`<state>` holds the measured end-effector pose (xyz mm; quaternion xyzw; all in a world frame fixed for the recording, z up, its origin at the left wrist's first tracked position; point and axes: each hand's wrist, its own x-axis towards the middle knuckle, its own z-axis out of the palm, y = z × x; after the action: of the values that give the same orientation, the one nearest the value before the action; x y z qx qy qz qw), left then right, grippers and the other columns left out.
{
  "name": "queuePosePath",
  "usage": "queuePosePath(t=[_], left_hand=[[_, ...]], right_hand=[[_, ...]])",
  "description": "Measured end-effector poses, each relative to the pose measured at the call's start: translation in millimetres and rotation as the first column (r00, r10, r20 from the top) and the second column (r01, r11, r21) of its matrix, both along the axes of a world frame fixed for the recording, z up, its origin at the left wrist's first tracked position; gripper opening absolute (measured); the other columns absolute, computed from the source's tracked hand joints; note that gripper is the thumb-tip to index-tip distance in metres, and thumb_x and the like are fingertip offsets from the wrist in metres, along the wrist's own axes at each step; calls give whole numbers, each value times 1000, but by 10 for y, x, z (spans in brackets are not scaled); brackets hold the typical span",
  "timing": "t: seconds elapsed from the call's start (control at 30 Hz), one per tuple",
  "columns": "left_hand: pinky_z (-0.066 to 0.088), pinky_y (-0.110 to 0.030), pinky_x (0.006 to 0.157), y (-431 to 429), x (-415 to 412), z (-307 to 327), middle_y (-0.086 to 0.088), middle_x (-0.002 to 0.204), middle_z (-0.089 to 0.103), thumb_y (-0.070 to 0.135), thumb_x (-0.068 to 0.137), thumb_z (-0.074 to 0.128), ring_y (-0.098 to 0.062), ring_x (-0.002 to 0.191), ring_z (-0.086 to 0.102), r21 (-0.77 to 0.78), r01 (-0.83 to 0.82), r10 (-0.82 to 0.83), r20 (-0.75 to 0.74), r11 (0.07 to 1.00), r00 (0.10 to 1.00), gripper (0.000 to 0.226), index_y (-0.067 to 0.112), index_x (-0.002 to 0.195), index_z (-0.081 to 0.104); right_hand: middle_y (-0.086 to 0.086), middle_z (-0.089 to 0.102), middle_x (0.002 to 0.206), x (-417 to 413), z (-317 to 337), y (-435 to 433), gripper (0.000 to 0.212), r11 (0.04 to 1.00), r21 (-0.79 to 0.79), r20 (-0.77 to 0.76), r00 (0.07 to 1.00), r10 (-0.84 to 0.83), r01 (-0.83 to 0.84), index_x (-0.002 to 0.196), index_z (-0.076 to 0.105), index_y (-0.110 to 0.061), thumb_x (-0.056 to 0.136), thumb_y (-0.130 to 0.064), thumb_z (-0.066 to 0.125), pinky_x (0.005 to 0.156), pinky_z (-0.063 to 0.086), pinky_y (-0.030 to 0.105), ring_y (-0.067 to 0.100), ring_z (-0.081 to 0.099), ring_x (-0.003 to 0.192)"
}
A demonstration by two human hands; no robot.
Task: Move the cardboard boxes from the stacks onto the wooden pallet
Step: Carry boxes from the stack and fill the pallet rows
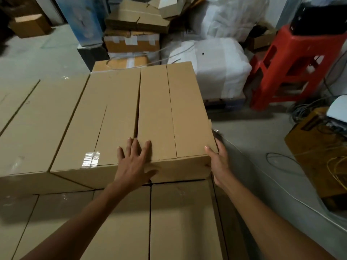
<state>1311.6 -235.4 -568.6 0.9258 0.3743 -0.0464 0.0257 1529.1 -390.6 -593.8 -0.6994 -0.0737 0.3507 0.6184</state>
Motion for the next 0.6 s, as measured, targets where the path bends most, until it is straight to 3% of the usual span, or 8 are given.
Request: queuePosePath(t=[0.13, 0.3, 0.5, 0.6], left_hand=[[-5, -56, 122, -21, -3, -68, -20, 166, 0, 65, 86, 61, -36, 153, -13, 6, -2, 1, 95, 1000, 996, 103, 28, 161, 0], [-2, -50, 123, -3, -48, -56, -21, 166, 9, 65, 85, 63, -35, 154, -6, -37, 3, 4, 178, 999, 984, 96, 23, 159, 18], [15, -49, 123, 13, -68, -140, -25, 165, 1, 82, 83, 32, -35, 154, 6, 32, 43, -48, 147, 999, 988, 103, 6, 153, 29], [14, -49, 125, -2, -66, -179, -22, 166, 2, 83, 89, 20, -32, 155, 0, 63, 67, -74, 102, 996, 992, 104, 2, 154, 28]], right_hand=[[-3, 61, 136, 37, -22, -10, 53, 1000, -21, 53, 998, 17, -16, 150, 43, -34, 101, -20, 58, 105, 49, 46, 16, 59, 121], [-6, 59, 137, 36, -14, -22, 57, 997, -64, 57, 997, 43, -40, 150, 40, -38, 99, -22, 60, 105, 49, 53, 18, 58, 123], [-8, 53, 145, 36, 95, -43, 63, 982, -113, 40, 987, 158, -152, 151, 33, -45, 99, -22, 60, 105, 48, 58, 20, 53, 130], [-6, 49, 151, 33, 128, -61, 67, 973, -139, 47, 981, 191, -182, 153, 28, -46, 99, -23, 60, 107, 46, 59, 21, 50, 134]])
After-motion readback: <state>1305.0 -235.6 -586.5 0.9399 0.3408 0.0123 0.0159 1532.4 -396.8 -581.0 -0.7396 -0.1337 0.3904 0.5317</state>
